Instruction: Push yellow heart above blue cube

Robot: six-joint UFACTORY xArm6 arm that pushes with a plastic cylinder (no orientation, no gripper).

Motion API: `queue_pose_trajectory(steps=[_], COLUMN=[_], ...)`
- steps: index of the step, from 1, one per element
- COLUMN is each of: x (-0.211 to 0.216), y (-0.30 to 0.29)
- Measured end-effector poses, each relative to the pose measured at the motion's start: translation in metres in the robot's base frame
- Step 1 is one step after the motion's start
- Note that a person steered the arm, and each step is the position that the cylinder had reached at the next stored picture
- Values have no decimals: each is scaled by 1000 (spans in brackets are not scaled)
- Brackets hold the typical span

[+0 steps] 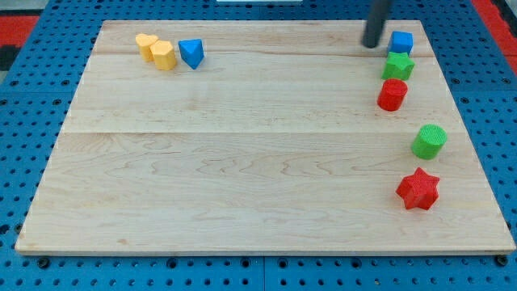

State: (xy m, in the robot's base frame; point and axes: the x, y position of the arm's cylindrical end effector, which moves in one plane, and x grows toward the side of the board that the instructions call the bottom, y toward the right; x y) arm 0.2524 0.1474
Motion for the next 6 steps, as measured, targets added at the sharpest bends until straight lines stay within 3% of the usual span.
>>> queue_pose_trajectory(steps=[2, 3, 4, 6], x=[80, 76, 56, 45], y=[-210, -339, -403, -352])
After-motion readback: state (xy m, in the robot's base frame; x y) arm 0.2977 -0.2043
